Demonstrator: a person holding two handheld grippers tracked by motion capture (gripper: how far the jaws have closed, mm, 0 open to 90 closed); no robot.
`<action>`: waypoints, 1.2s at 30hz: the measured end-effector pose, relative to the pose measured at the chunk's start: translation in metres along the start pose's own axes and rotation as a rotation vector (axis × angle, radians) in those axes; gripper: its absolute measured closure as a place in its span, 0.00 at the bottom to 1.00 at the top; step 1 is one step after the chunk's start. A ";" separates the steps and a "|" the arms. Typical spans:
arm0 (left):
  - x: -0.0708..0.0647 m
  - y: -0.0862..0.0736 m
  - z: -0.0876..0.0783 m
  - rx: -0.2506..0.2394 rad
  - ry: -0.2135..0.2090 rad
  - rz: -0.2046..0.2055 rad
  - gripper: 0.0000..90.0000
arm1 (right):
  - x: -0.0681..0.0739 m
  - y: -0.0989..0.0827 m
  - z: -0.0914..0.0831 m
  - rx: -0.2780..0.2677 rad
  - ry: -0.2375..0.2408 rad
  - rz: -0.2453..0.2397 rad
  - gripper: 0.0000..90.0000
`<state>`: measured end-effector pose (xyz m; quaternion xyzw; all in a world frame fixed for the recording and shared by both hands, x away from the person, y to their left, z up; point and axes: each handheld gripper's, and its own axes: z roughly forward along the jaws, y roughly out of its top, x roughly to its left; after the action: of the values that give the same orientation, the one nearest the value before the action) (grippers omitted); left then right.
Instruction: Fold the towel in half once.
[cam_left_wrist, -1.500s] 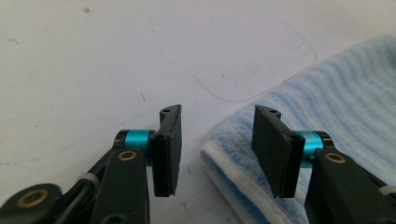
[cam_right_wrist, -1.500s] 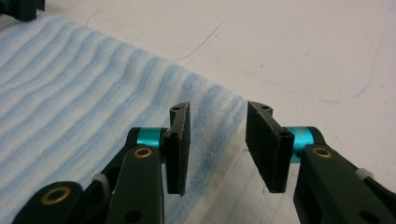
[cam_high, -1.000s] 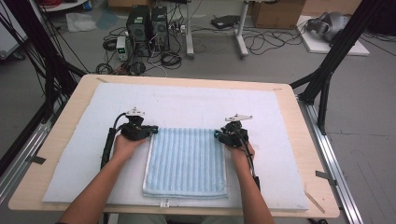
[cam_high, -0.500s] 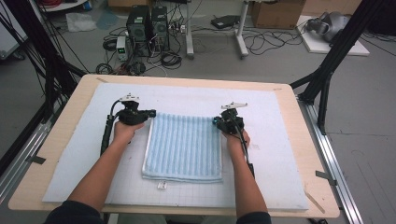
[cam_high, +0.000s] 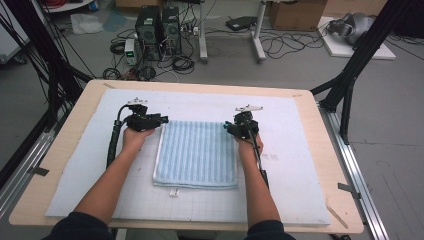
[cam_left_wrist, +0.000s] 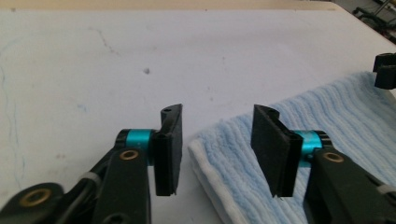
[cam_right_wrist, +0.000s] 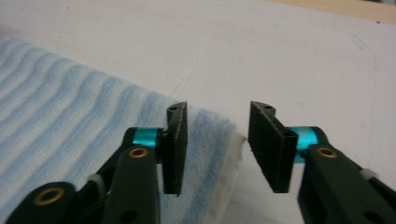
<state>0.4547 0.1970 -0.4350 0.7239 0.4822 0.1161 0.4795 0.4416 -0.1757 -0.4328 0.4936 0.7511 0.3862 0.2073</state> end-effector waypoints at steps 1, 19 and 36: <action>0.000 0.000 -0.002 0.016 -0.006 -0.003 0.56 | 0.000 0.000 -0.001 0.004 0.001 0.003 0.57; -0.028 -0.050 -0.067 -0.063 -0.083 0.067 0.56 | 0.011 -0.025 -0.064 -0.007 0.156 -0.118 0.49; -0.054 -0.088 -0.094 -0.055 -0.173 0.105 0.62 | 0.023 -0.077 -0.108 -0.022 0.232 -0.124 0.65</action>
<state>0.3161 0.2151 -0.4421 0.7419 0.3971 0.0913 0.5324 0.3119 -0.2127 -0.4251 0.3960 0.7948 0.4354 0.1477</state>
